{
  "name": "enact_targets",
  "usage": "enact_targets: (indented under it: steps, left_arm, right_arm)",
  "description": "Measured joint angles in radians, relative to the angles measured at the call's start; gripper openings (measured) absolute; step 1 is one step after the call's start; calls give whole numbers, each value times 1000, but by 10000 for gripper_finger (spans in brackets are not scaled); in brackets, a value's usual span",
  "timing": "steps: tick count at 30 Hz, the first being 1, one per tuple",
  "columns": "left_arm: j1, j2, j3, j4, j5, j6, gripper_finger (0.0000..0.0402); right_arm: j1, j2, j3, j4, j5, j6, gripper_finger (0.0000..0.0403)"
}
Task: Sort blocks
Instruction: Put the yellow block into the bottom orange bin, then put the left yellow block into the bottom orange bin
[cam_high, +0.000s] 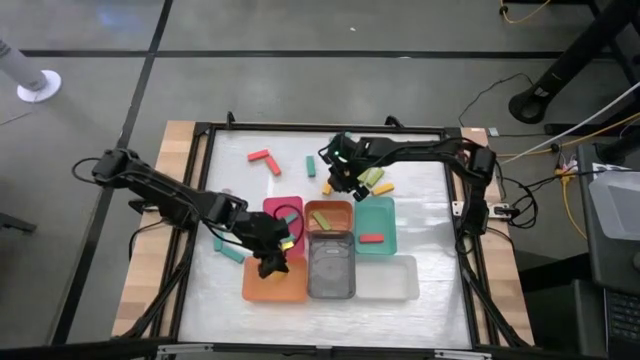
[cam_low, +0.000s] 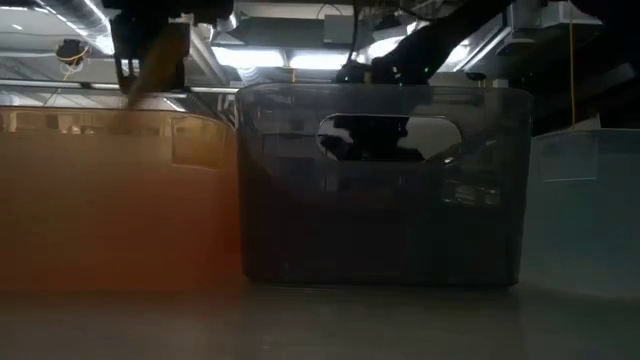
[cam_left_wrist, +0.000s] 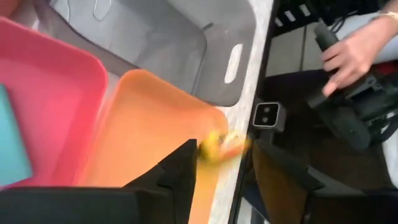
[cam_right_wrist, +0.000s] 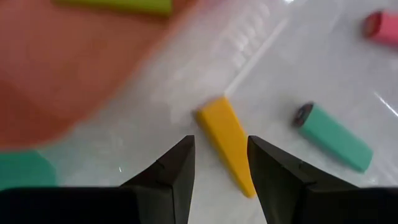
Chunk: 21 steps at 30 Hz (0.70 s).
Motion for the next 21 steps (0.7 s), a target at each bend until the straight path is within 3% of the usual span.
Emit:
enact_targets:
  steps: [5, 21]
  left_arm:
    - [-22, 35, 0, 1, 2, 9, 166]
    - [-27, 60, 0, 3, 3, 29, 170]
  right_arm:
    - [0, 37, 0, 21, 78, -62, 147]
    - [0, 68, 6, 104, 97, -178, 147]
